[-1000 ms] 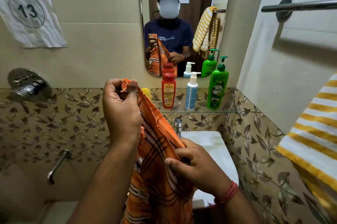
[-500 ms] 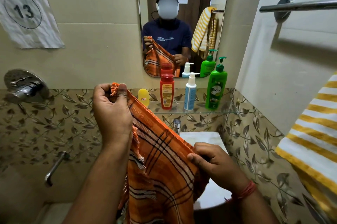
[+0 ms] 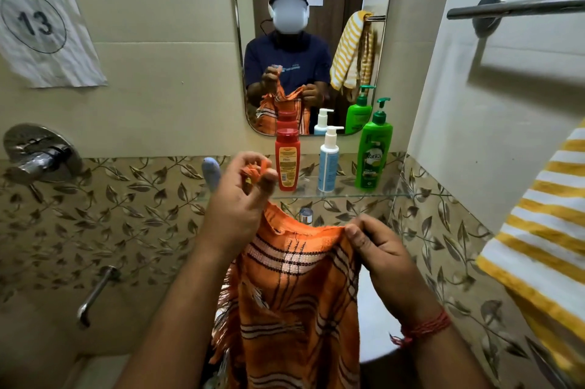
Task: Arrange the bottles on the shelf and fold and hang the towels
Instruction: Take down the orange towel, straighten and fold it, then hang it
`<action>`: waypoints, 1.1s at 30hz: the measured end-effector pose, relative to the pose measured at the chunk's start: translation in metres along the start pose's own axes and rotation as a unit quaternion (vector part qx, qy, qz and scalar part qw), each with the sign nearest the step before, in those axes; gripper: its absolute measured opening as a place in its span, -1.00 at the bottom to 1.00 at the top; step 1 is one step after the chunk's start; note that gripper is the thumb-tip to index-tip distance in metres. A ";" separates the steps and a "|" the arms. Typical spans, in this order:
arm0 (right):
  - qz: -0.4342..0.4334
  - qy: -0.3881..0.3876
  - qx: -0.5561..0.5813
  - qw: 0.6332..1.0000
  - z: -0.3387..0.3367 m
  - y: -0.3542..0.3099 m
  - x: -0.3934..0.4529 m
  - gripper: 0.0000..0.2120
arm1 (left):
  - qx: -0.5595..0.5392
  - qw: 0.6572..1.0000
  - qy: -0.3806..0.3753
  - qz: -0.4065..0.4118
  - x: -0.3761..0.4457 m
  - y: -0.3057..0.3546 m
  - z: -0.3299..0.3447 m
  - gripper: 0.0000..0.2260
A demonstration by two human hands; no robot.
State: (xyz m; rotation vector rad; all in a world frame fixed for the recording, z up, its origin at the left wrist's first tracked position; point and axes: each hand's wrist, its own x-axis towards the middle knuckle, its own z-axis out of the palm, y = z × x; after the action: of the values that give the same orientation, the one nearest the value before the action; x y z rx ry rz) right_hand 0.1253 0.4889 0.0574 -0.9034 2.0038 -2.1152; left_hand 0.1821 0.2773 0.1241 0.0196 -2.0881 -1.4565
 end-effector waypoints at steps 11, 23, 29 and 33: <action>-0.050 -0.041 -0.091 0.994 0.004 -0.018 0.009 -0.67 | 0.102 0.950 -0.296 0.010 -0.009 0.003 0.024 -0.90; -0.028 -0.132 -0.099 0.986 -0.011 -0.018 0.004 -0.71 | 0.091 0.960 -0.262 0.034 -0.007 0.006 0.026 -0.98; 0.018 -0.199 -0.163 0.966 -0.012 -0.012 0.004 -0.68 | 0.098 0.980 -0.167 0.041 -0.002 0.013 0.027 -0.89; 0.037 -0.201 -0.177 0.963 -0.013 -0.004 0.002 -0.68 | 0.092 0.994 -0.044 0.036 0.001 0.012 0.024 -0.90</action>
State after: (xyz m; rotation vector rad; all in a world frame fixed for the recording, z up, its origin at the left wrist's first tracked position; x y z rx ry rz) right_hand 0.1189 0.4997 0.0627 -1.1727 2.1736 -1.4092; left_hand 0.1736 0.3025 0.1292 -0.0491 -2.2646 -1.2400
